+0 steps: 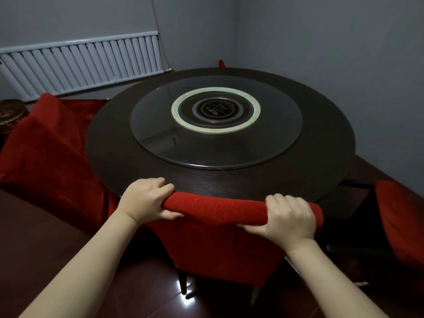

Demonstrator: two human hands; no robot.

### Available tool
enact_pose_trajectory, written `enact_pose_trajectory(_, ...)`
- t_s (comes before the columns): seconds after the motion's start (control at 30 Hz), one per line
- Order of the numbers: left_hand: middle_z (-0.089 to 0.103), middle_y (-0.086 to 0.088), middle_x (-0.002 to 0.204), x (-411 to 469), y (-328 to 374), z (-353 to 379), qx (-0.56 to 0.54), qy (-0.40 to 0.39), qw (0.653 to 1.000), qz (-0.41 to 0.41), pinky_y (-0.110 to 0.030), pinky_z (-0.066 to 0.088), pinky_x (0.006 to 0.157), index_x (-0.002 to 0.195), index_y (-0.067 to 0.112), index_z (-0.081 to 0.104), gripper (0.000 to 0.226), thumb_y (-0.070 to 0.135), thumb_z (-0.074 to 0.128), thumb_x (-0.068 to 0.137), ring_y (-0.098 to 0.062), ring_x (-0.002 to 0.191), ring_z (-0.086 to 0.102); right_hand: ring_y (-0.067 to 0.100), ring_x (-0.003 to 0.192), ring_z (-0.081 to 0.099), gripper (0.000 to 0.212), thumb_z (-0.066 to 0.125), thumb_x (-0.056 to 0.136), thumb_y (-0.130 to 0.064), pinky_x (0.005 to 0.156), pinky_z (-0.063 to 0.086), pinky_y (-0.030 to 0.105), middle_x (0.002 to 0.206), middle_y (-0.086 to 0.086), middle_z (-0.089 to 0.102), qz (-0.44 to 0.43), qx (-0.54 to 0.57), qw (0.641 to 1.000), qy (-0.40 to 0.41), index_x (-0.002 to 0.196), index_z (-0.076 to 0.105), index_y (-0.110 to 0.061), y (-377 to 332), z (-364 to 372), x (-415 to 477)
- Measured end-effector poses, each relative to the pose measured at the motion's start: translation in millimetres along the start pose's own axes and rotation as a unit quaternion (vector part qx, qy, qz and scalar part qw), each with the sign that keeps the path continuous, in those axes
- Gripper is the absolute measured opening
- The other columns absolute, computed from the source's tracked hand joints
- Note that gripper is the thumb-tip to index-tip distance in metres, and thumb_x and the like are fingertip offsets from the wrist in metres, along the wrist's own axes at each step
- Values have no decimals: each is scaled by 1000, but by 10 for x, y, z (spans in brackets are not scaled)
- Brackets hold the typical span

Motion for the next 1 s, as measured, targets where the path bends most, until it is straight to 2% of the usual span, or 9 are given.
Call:
enact_pose_trajectory(0.27, 49, -3, 55, -184, 333, -15, -3, -11, 1000, -8, -28, 42, 40, 62, 14, 58, 72, 78, 33, 83, -24, 44, 54, 24, 43, 45, 77, 46, 65, -90, 47, 39, 33, 50, 2, 43, -30, 12, 999, -3, 52, 44, -13, 112, -2, -217)
enact_pose_trajectory(0.4, 48, -3, 55, -128, 567, 48, -5, -22, 1000, -22, -29, 42, 40, 61, 13, 57, 63, 74, 49, 76, -25, 44, 53, 24, 44, 46, 77, 44, 68, -88, 46, 40, 33, 51, 2, 44, -49, 16, 998, -20, 53, 47, -12, 364, 18, -239)
enact_pose_trajectory(0.57, 48, -3, 55, -101, 675, 72, 2, -36, 999, -39, -29, 42, 40, 61, 14, 57, 63, 75, 52, 73, -23, 44, 52, 23, 43, 46, 77, 45, 66, -88, 46, 39, 32, 51, 3, 44, -64, 18, 998, -23, 53, 47, -11, 470, 42, -234)
enact_pose_trajectory(1.0, 49, -4, 56, -394, 340, 88, 9, -66, 998, -4, -27, 43, 42, 62, 12, 60, 64, 74, 51, 70, -24, 44, 53, 25, 46, 43, 76, 48, 65, -90, 48, 38, 35, 53, 3, 41, -22, 22, 999, -20, 54, 43, -14, -87, 137, -457)
Point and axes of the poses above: each hand's wrist, its own x-axis towards the middle knuckle, its own z-axis out of the palm, y = z × x, the point moved 1 cm from there along x, towards the middle knuckle
